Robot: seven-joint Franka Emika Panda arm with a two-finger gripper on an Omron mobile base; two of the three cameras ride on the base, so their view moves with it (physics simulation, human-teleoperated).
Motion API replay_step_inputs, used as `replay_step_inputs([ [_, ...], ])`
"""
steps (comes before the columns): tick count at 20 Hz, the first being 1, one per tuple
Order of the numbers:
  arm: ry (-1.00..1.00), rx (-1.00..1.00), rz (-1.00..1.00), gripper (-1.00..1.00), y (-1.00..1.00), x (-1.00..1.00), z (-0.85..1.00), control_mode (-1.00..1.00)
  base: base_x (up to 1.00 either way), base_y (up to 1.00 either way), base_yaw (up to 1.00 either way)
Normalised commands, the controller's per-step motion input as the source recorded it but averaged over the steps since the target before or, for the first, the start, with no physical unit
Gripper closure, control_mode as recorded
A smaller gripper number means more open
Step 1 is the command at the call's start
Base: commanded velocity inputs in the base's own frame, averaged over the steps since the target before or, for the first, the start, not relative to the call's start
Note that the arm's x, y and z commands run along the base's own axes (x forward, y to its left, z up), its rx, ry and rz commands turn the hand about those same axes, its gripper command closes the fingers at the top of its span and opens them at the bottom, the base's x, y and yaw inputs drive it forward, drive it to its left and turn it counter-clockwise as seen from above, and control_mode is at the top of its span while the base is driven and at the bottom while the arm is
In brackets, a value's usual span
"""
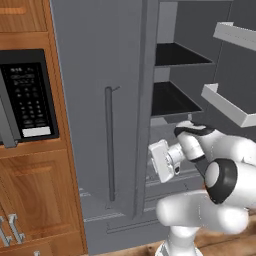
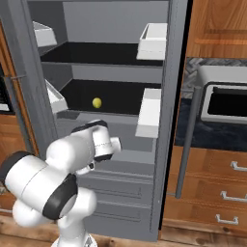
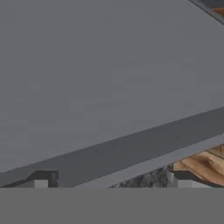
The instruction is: Retrieve a lemon from the fridge and place it on the cutting board with the fish.
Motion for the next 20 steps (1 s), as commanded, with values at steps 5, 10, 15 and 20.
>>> replay_step_inputs([
  [5, -0.06, -0.01, 0.26, -1.00, 0.96, -0.97, 0.13, -1.00, 0.00, 0.00, 0.00],
  [10, -0.06, -0.12, 0.02, -1.00, 1.00, -0.53, 0.00, -1.00, 0.00, 0.00, 0.00],
  [15, -0.07, -0.08, 0.00, -1.00, 1.00, -0.47, 0.00, -1.00, 0.00, 0.00, 0.00],
  [20, -0.08, -0.04, 0.00, -1.00, 1.00, -0.51, 0.00, -1.00, 0.00, 0.00, 0.00],
])
